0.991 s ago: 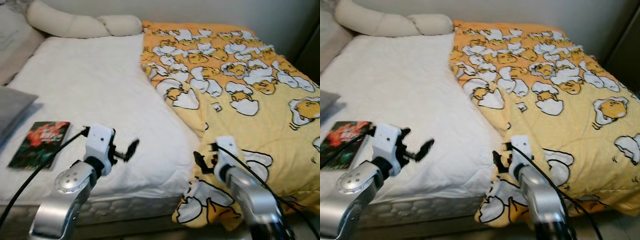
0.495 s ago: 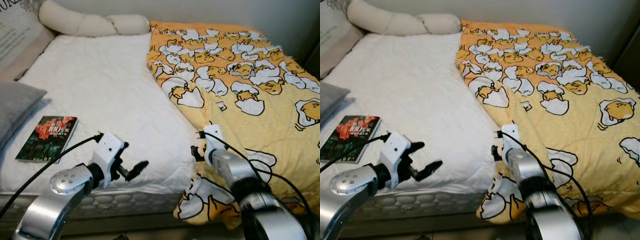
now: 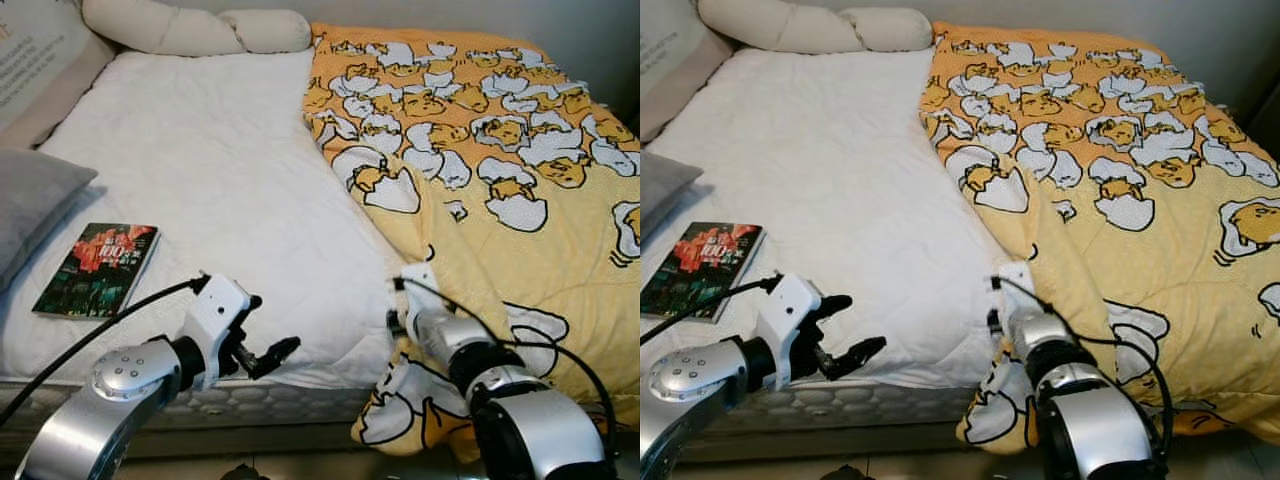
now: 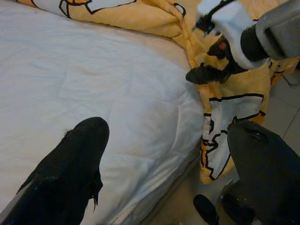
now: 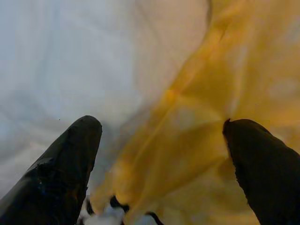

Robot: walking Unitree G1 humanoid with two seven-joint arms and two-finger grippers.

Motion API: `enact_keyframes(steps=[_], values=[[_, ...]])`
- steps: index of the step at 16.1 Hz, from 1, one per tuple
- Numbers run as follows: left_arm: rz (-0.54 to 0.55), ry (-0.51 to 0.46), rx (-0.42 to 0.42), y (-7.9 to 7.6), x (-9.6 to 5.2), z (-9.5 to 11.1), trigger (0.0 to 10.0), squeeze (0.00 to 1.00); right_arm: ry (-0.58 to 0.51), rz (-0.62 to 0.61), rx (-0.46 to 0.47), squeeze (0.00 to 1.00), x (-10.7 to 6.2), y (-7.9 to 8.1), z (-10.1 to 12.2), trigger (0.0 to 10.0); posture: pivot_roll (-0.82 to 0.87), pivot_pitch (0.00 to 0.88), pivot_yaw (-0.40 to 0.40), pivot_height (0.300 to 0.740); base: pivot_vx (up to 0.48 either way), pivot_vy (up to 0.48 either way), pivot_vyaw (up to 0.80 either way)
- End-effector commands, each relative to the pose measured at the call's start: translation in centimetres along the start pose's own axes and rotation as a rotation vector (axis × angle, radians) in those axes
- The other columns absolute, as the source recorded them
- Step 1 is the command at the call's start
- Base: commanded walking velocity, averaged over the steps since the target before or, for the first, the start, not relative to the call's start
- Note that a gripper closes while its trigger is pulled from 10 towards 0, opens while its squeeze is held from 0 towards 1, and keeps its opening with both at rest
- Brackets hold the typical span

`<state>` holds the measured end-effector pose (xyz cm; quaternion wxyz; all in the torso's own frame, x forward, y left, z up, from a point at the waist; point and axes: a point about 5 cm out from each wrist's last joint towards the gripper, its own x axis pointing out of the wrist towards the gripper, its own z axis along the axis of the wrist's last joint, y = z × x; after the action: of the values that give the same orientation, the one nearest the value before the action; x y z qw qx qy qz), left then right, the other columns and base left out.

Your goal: Clean up the room

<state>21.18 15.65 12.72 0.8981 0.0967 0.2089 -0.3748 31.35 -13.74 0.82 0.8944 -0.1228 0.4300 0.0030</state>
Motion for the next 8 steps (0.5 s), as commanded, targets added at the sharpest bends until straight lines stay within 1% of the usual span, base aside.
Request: enact_keyframes(steps=[1, 2, 3, 4, 5, 6, 8], values=[[-0.011, -0.005, 0.004, -0.4, 0.0, 0.3, 10.0, 0.0, -0.008, -0.031, -0.042, 0.0, 0.0, -0.1, 0.2, 10.0, 0.14, 0.026, -0.034, 0.74, 0.0, 0.0, 0.0], [-0.006, -0.009, 0.0, -0.4, -0.1, 0.3, 10.0, 0.0, -0.01, -0.047, -0.063, 0.0, 0.0, -0.2, 0.2, 10.0, 0.14, 0.027, -0.035, 0.74, 0.0, 0.0, 0.0], [-0.006, -0.009, 0.0, -0.4, -0.1, 0.3, 10.0, 0.0, -0.01, -0.047, -0.063, 0.0, 0.0, -0.2, 0.2, 10.0, 0.14, 0.027, -0.035, 0.74, 0.0, 0.0, 0.0], [-0.003, -0.009, -0.003, -0.5, -0.1, 0.3, 10.0, 0.0, -0.014, -0.076, -0.098, 0.0, 0.0, -0.5, 0.1, 4.0, 0.14, 0.025, -0.036, 0.74, 0.0, 0.0, 0.0], [-0.001, -0.01, -0.007, -0.6, -0.1, 0.3, 10.0, 0.0, -0.013, -0.09, -0.119, 0.0, 0.1, -0.6, -0.1, 0.4, 0.14, 0.024, -0.036, 0.74, 0.0, 0.0, 0.0], [0.001, -0.012, -0.008, -0.6, 0.0, 0.3, 10.0, 0.0, -0.011, -0.097, -0.136, 0.0, 0.1, -0.7, -0.4, 0.0, 0.14, 0.024, -0.036, 0.74, 0.0, 0.0, 0.0], [0.001, -0.014, -0.01, -0.6, 0.0, 0.3, 10.0, 0.0, -0.006, -0.111, -0.164, 0.0, 0.2, -1.0, -0.8, 0.0, 0.15, 0.027, -0.035, 0.74, 0.0, 0.0, 0.0]])
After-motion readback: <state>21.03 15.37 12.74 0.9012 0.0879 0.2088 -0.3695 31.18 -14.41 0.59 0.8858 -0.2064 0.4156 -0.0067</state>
